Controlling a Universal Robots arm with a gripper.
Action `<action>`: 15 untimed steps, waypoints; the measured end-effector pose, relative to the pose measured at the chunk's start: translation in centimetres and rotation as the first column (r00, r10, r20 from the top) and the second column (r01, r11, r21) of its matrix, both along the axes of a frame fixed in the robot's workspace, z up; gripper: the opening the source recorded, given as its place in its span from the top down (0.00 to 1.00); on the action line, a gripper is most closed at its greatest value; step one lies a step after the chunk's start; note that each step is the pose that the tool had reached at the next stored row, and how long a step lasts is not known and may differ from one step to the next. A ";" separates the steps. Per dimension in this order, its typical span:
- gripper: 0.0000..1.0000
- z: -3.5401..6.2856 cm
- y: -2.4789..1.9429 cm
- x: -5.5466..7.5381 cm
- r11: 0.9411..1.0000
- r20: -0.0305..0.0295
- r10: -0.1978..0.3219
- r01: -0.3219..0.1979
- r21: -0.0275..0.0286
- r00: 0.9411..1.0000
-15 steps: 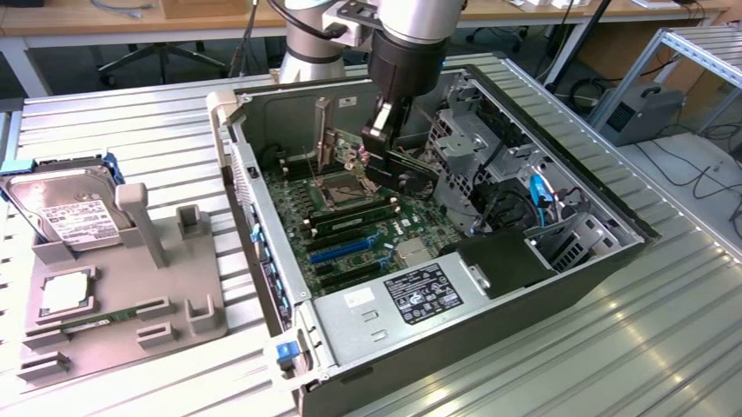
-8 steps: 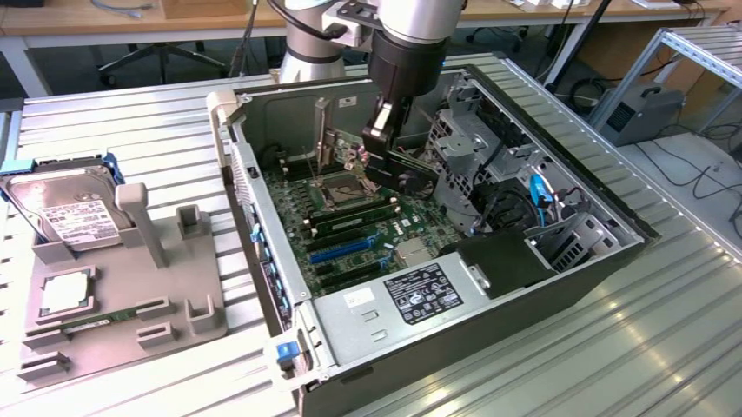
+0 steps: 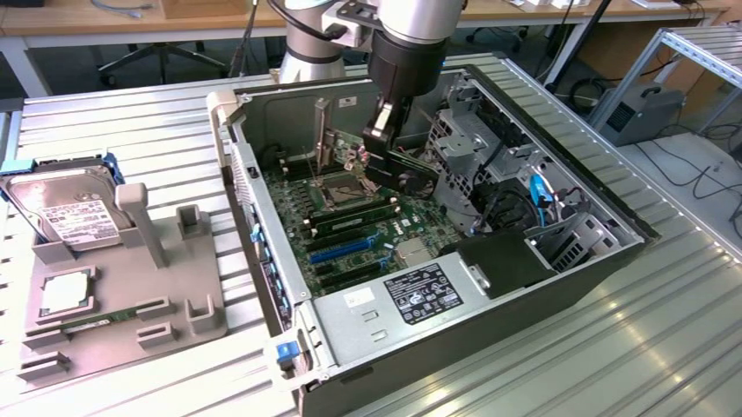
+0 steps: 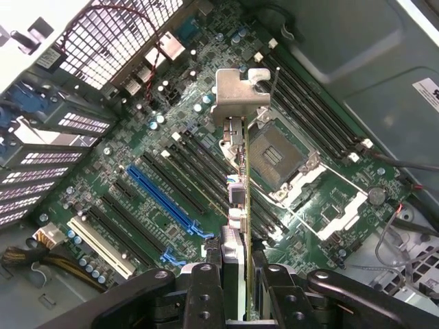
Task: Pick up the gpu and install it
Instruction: 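Insert the gpu into the slot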
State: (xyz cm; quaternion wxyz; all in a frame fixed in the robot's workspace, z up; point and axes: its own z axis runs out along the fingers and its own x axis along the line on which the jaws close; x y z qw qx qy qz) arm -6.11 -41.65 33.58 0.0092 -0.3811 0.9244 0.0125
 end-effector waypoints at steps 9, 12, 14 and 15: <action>0.73 0.00 0.00 0.0 1.000 0.000 0.015 -0.015 0.000 1.000; 0.73 0.00 0.00 0.0 1.000 0.000 0.020 -0.020 0.000 1.000; 0.73 0.00 0.00 0.0 1.000 0.000 0.023 -0.023 0.000 1.000; 0.73 0.00 0.00 0.0 1.000 0.000 0.024 -0.024 0.000 1.000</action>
